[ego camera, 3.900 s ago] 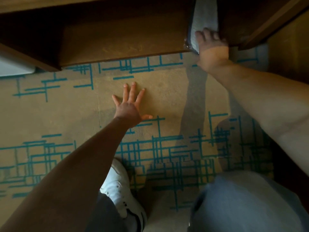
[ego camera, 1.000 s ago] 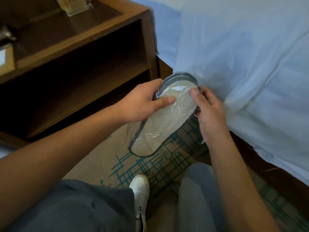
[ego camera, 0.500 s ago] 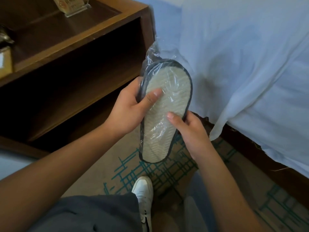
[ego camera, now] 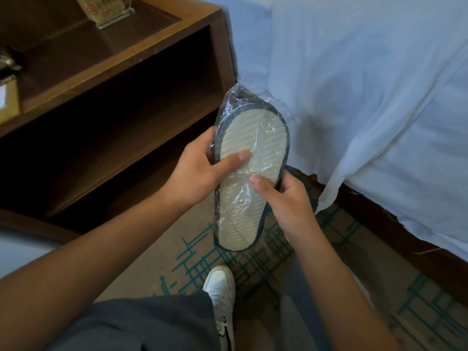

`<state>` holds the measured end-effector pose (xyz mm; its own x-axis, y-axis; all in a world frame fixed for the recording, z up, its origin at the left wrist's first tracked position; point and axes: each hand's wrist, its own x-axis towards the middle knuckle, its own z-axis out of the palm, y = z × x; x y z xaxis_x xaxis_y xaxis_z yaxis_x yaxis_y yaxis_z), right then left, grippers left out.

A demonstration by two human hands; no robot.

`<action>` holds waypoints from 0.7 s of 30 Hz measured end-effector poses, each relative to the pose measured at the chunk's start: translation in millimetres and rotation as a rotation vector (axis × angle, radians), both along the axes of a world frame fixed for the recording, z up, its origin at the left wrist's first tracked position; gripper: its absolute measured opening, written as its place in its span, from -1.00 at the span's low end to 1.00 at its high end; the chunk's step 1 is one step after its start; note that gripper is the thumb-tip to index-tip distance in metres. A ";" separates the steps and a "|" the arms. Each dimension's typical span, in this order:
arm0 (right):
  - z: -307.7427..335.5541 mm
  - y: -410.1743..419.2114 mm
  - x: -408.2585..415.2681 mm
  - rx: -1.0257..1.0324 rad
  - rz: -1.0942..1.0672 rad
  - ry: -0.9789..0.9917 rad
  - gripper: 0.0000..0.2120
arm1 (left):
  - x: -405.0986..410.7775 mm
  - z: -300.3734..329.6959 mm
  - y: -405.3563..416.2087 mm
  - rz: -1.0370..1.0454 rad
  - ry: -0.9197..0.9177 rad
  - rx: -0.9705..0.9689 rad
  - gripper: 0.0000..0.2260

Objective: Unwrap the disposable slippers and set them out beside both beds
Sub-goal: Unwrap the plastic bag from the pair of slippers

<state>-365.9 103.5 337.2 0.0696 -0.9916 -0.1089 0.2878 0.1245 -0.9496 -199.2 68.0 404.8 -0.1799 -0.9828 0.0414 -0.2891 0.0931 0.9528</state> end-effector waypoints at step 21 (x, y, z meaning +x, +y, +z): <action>12.9 -10.6 -24.0 -0.292 -0.602 0.404 -0.90 | 5.7 -8.8 -10.3 -0.155 -0.255 0.084 -0.53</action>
